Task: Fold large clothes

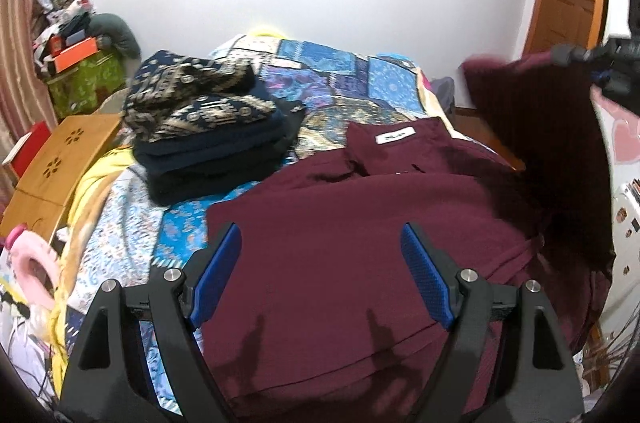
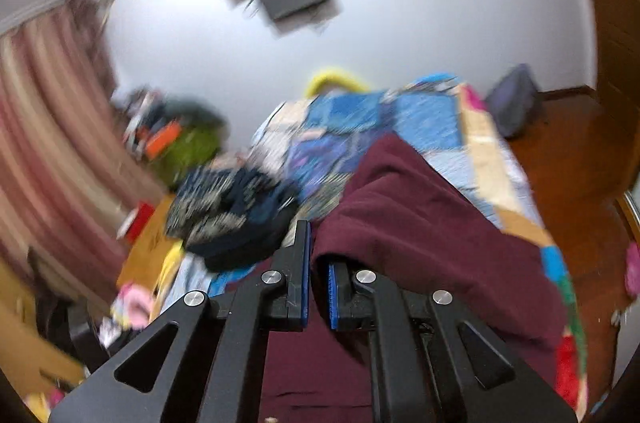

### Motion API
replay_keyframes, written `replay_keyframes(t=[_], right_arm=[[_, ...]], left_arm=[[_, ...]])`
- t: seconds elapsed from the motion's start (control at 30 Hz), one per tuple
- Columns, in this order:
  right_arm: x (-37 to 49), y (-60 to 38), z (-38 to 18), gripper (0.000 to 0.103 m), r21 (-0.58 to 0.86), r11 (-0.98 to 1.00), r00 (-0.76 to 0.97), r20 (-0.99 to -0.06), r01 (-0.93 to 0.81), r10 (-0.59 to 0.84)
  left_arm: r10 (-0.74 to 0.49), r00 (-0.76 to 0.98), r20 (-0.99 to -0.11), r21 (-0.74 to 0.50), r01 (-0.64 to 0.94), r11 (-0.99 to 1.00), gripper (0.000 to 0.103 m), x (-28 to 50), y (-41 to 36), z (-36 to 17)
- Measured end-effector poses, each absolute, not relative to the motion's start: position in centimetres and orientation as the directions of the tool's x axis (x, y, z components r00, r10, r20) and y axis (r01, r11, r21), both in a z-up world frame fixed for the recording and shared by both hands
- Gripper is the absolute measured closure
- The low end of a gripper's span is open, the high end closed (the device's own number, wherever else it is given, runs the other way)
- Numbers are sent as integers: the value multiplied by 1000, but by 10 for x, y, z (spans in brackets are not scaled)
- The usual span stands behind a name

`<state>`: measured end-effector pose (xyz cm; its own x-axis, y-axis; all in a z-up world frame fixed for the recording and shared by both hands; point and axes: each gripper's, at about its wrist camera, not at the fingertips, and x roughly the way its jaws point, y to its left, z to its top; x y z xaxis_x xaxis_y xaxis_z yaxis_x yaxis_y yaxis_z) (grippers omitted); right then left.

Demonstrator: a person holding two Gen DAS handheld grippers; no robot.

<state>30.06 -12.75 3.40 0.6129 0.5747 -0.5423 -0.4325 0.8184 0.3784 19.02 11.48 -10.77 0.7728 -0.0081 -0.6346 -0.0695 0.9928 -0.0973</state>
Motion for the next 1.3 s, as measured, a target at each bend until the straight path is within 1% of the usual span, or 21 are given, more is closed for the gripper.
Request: replay_keyframes(t=[0.07,0.2,0.3,0.37,0.4,0.5,0.6,0.67,0.83,0.9,0.93,0.97,1.03,1.17,1.3], right_arm=[[299,-96,14,97,355,809,552,-598,-467,581],[307,-55,-56,97,349,805,376,-747,-480,548],[306,-44,-103,96,343,816,267,-824,-465,499],[300,-40,-123,92,317,825,233,-857,-467,461],[298,-41,-126,92,306,829,228,-865,-468,448],[295,-45,-122,91,306,825,217,-868,-475,446],[298,-52,-109,80,339,807,180,-864,-484,471],[295,-54,-102,71,349,794,175,-856,-497,486],[284,-88,-76,69,310,798,277,-822,-517,498],[283,-110,-66,67,305,812,327,-800,-498,502],[283,-124,-62,64,304,822,355,-790,-481,500],[284,-138,-57,60,300,838,392,-778,-456,492],[284,-163,-49,59,274,871,467,-758,-407,456],[283,-215,-40,58,220,932,590,-726,-289,354],[282,-256,-41,58,182,967,651,-716,-177,253]], left_arm=[[7,772,-636,-95,-87,992,22,184,124,-108],[34,757,-652,-90,-122,988,22,174,138,-113],[43,744,-667,-87,-135,987,22,171,142,-118],[48,738,-674,-82,-139,987,22,170,142,-121],[49,734,-677,-79,-139,987,22,171,141,-121],[43,735,-677,-73,-125,989,22,175,132,-119],[32,746,-666,-56,-93,994,22,182,116,-111],[24,754,-657,-44,-70,997,22,187,106,-104],[-21,777,-629,-9,20,1000,22,204,68,-83],[-44,782,-622,4,60,998,21,212,51,-77],[-59,782,-620,5,80,997,21,216,43,-75],[-75,782,-619,5,99,995,21,220,35,-73],[-113,775,-622,4,147,989,21,229,16,-71],[-155,752,-640,40,234,971,21,246,-28,-74],[-198,709,-677,70,330,941,21,265,-73,-88]])
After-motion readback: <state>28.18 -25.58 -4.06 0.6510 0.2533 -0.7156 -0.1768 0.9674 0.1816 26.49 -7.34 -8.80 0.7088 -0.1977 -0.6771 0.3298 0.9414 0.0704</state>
